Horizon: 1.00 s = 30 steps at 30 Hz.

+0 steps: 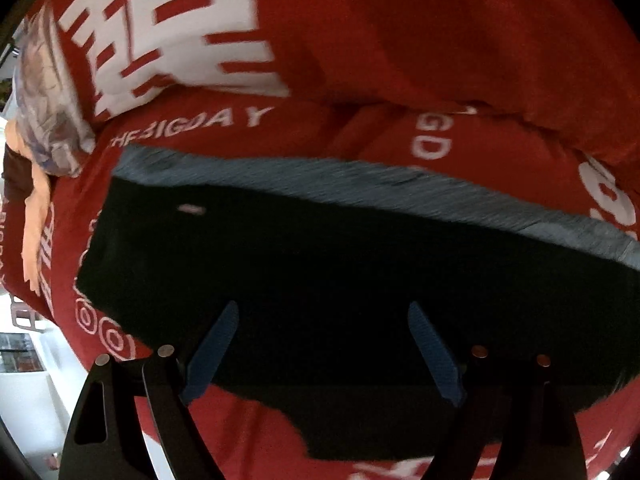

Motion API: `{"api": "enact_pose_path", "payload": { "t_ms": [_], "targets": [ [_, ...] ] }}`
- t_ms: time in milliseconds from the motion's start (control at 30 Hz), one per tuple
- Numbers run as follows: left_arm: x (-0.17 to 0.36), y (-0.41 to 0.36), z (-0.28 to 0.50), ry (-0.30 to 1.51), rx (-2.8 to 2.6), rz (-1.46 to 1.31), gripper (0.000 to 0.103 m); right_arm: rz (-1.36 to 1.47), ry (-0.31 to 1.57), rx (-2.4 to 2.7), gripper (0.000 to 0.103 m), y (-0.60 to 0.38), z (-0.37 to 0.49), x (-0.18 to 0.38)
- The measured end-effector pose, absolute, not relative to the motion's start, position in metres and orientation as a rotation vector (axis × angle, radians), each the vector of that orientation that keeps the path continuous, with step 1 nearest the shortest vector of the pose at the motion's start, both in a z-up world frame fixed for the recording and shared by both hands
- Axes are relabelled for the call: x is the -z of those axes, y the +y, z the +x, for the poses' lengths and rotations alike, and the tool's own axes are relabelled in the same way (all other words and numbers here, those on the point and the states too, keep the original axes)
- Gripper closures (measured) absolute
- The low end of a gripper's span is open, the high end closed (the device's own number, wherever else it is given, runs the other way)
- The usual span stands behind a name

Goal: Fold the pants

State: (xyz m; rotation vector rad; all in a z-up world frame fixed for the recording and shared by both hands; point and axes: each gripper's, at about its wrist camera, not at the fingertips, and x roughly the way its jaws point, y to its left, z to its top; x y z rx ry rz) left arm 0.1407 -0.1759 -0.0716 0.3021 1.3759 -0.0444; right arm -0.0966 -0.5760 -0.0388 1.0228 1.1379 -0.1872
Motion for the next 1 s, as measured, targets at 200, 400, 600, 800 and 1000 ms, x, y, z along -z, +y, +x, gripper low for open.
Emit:
{"api": "enact_pose_path", "payload": {
  "t_ms": [200, 400, 600, 800, 1000],
  "targets": [
    [0.068, -0.107, 0.157, 1.317, 0.053, 0.313, 0.015, 1.208, 1.199, -0.190, 0.063, -0.418, -0.062, 0.060],
    [0.086, -0.028, 0.192, 1.312, 0.021, 0.326, 0.015, 1.355, 1.246, -0.224, 0.063, -0.304, -0.036, 0.113],
    [0.112, 0.017, 0.198, 1.360, 0.077, 0.230, 0.002, 1.380, 1.242, -0.191, 0.062, -0.274, -0.030, 0.129],
    [0.116, 0.025, 0.203, 1.367, 0.127, 0.206, 0.000, 1.366, 1.235, -0.156, 0.058, -0.275, -0.020, 0.130],
    [0.116, 0.028, 0.205, 1.370, 0.146, 0.211, 0.000, 1.267, 1.267, -0.053, 0.094, -0.273, -0.001, 0.112]
  ]
}}
